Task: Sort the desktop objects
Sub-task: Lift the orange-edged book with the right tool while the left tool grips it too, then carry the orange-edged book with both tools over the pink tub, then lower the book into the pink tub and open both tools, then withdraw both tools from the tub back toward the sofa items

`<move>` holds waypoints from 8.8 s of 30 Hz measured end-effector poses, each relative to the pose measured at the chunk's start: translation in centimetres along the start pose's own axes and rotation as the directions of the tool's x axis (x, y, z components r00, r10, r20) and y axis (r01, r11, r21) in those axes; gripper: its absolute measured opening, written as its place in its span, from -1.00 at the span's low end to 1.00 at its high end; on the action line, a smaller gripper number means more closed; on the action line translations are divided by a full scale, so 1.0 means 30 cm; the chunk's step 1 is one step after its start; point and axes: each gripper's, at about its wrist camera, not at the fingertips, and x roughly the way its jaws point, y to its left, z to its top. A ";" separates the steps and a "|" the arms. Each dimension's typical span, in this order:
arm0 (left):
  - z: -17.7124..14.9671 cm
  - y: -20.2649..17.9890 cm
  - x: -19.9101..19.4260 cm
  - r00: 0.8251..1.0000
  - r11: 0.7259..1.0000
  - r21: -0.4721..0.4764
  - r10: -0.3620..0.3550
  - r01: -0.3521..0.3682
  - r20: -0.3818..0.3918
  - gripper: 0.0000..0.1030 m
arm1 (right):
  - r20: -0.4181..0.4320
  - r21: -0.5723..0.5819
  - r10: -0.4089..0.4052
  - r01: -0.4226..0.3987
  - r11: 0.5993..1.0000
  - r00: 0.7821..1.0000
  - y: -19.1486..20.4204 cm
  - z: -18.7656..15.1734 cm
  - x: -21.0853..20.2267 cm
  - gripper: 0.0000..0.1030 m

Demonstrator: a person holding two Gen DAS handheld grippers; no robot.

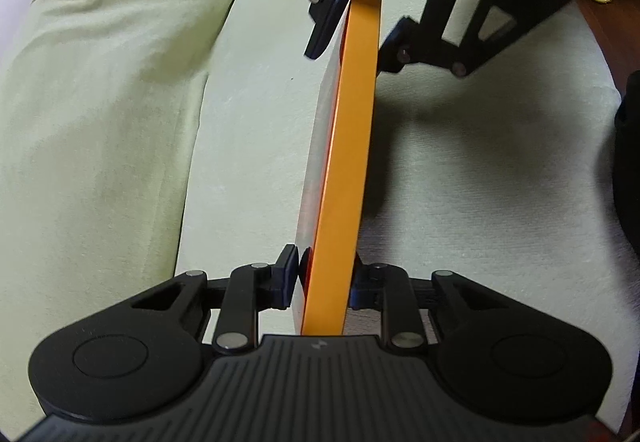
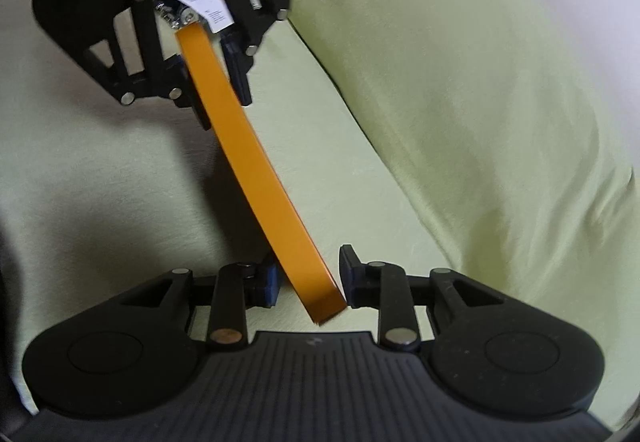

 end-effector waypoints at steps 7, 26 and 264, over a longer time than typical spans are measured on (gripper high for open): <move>-0.005 -0.014 -0.026 1.000 1.000 0.008 0.002 -0.002 -0.005 -0.46 | 0.009 -0.142 -0.012 0.013 0.990 1.000 0.040 0.030 0.031 -0.53; -0.035 -0.040 -0.161 0.998 0.997 -0.038 0.060 -0.061 -0.025 -0.48 | 0.082 -0.215 0.023 -0.005 0.977 0.996 0.038 0.122 -0.114 -0.64; -1.058 -1.234 -1.103 0.587 0.296 -0.627 -0.220 -0.721 -0.779 0.28 | 0.385 -0.714 0.681 -0.266 0.647 0.623 1.516 0.772 -0.553 0.64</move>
